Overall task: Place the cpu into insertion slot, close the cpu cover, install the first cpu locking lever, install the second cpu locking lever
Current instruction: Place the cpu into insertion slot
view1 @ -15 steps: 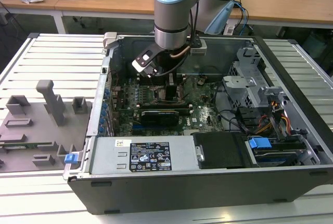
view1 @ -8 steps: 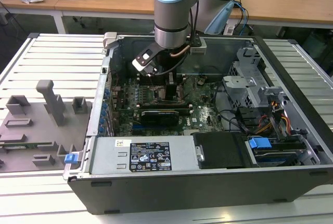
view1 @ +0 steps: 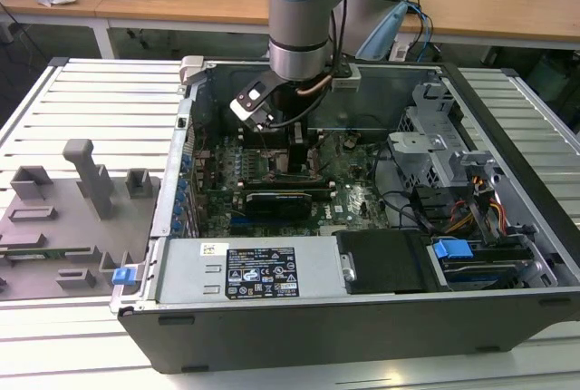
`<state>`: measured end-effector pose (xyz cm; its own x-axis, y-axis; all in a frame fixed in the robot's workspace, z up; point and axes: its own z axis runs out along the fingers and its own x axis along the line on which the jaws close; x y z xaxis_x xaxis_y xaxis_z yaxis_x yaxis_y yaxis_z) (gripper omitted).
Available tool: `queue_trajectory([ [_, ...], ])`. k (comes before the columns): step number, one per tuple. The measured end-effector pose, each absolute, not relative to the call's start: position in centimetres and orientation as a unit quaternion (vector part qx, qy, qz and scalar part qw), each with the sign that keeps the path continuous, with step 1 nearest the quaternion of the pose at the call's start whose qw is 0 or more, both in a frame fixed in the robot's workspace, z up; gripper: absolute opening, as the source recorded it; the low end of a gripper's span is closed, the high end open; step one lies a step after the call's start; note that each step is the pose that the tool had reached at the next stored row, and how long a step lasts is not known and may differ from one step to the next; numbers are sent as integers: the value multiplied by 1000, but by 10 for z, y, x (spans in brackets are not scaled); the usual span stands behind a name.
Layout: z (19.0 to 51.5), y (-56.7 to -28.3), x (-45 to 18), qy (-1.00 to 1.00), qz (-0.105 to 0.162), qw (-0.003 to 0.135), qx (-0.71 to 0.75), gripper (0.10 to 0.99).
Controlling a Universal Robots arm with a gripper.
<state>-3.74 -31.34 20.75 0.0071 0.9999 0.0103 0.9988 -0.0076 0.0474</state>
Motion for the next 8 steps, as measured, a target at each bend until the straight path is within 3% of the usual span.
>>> queue_trajectory([
  [4, 211, -314, -37, 704, 20, 13, 709, 592],
  [5, 211, -316, -37, 704, 20, 13, 709, 463],
  [6, 211, -317, -37, 704, 20, 13, 709, 463],
  [7, 211, -318, -37, 704, 20, 13, 709, 345],
  [8, 211, -318, -37, 704, 20, 13, 709, 282],
])
